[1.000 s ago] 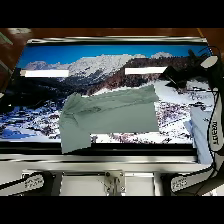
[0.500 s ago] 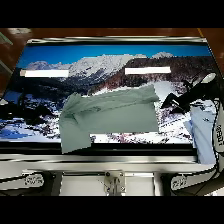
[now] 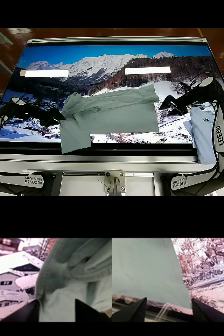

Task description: Fold the shirts.

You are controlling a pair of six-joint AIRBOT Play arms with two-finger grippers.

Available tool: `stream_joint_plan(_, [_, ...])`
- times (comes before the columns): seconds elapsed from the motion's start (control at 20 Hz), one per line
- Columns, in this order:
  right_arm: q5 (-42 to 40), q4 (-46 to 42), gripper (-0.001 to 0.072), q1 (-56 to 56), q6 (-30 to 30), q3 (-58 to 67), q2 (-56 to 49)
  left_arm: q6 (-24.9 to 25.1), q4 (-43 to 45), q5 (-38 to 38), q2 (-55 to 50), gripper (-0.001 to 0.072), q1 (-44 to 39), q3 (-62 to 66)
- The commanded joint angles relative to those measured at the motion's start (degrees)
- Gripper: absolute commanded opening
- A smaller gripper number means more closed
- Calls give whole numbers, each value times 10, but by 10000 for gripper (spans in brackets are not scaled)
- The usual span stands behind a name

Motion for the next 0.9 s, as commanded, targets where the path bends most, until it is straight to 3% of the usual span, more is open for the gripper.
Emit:
stream_joint_plan(0.0, [-12,-9,674,0,4,-1,0,0,-22,20,-8,186,-14,0])
stream_joint_plan(0.05, [-6,-23,679,0,2,-1,0,1,-25,17,-7,185,-14,0])
stream_joint_plan(0.15, [7,-60,679,-3,2,-6,0,38,-24,-2,-2,38,-14,1])
stream_joint_plan(0.4, [-31,-40,678,-14,20,-85,-1,71,-25,-26,23,37,-14,1])
stream_joint_plan(0.85, [-78,1,677,33,16,-176,-1,71,-27,-27,57,37,-14,1])
